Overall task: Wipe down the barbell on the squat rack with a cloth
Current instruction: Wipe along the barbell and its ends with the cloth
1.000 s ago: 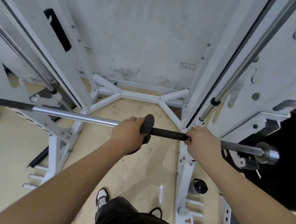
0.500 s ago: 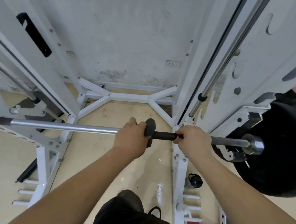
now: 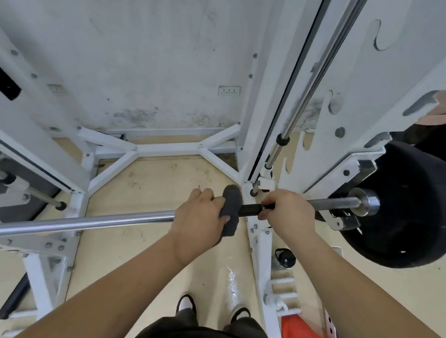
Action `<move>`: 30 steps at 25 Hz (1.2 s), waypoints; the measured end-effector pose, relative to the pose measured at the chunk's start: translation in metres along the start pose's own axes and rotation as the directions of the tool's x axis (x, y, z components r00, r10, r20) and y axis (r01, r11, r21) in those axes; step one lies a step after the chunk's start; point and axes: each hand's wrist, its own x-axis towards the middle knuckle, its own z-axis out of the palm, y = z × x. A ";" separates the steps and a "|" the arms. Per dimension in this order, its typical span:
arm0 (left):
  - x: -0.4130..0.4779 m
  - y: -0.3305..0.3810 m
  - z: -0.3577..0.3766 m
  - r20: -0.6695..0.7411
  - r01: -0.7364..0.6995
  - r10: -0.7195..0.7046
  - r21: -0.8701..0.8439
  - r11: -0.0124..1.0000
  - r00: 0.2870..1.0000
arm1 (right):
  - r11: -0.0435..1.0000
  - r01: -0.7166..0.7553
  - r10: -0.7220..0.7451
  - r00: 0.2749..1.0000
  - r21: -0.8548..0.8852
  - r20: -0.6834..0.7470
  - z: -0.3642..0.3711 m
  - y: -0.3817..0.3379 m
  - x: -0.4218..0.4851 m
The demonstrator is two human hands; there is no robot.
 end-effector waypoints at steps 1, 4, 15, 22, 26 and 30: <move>0.006 0.012 0.004 -0.004 -0.009 0.009 0.027 1.000 1.000 | 1.000 0.010 -0.011 1.000 -0.004 -0.008 0.001 0.000 -0.001; 0.031 0.060 0.011 0.018 -0.039 0.038 0.021 0.999 0.999 | 0.992 0.098 -0.101 0.994 -0.076 -0.030 0.002 0.007 -0.003; 0.046 0.076 -0.002 0.138 0.131 -0.122 -0.058 0.990 0.983 | 0.939 0.248 -0.266 0.963 -0.239 -0.047 -0.022 0.068 0.007; 0.042 0.099 0.006 0.126 0.116 -0.096 -0.164 0.980 0.987 | 0.928 0.277 -0.301 0.951 -0.251 -0.064 -0.025 0.076 0.009; 0.020 0.045 -0.002 0.102 0.398 -0.397 0.011 0.917 0.912 | 0.909 0.294 -0.318 0.948 -0.295 -0.034 -0.019 0.072 0.007; 0.028 0.113 0.027 -0.075 0.293 -0.295 -0.042 0.955 0.952 | 0.892 0.292 -0.310 0.951 -0.345 0.001 -0.021 0.065 0.006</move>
